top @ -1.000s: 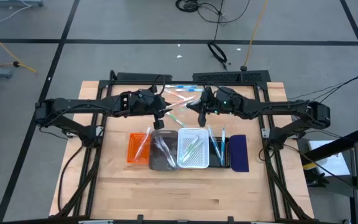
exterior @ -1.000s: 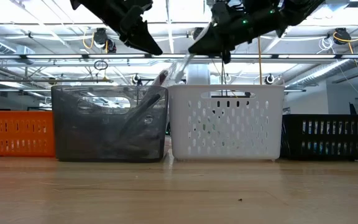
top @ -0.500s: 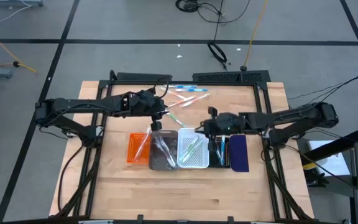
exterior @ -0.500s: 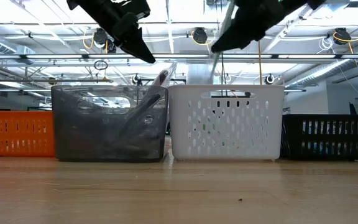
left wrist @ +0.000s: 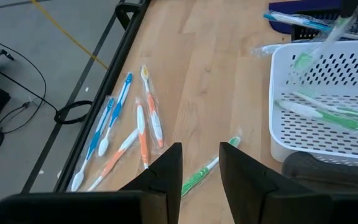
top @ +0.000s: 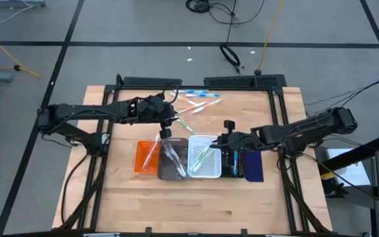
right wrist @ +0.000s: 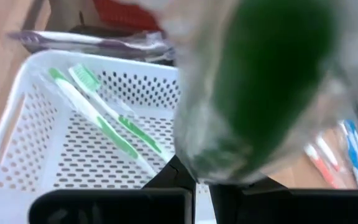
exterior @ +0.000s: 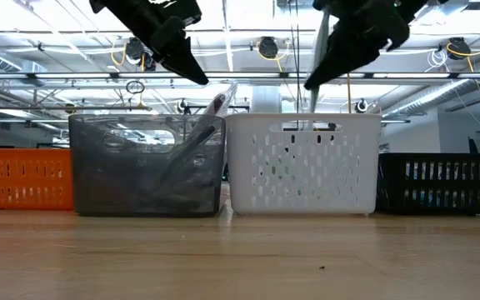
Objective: Pick & Place Toothbrushes
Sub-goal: Put the green toothbrush into the white bin
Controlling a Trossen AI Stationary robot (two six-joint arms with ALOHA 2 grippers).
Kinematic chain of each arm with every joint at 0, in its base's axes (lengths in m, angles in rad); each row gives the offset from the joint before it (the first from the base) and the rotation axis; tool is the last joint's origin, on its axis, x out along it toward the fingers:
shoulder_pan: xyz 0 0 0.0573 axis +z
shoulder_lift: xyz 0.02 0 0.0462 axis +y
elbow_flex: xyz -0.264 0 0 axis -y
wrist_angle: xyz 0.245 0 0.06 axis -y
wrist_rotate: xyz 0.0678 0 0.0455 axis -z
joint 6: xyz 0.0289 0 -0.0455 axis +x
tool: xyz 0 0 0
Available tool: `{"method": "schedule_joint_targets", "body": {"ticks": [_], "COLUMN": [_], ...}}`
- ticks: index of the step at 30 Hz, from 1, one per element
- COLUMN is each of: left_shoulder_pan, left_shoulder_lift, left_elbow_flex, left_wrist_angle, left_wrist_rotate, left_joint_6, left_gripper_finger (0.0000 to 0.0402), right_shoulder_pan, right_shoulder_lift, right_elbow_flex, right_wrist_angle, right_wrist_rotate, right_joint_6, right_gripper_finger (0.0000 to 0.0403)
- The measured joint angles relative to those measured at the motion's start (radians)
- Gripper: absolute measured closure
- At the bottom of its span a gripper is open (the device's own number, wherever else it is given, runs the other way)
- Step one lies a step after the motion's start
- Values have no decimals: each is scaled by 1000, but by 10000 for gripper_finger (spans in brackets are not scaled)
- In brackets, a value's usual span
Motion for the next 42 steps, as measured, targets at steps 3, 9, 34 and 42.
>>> {"method": "schedule_joint_targets", "body": {"ticks": [3,9,34,42], "left_shoulder_pan": [0,3,87,137], "left_shoulder_lift": [0,0,29,152], "left_elbow_flex": [0,0,0,0], "left_wrist_angle": [0,1,6,9], "left_wrist_rotate": [-1,-1,-7,64], "left_joint_6": [0,4,91,290], "left_gripper_finger": [295,295,295,295], "right_shoulder_pan": [-2,-2,17,12], "right_shoulder_lift": [25,66,27,16], "right_elbow_flex": [1,0,0,1], "right_wrist_angle": [3,-1,150,161], "right_wrist_rotate": [0,-1,-30,-25], "right_joint_6": [0,-3,-62,-90], "right_gripper_finger": [391,344,214,215]}}
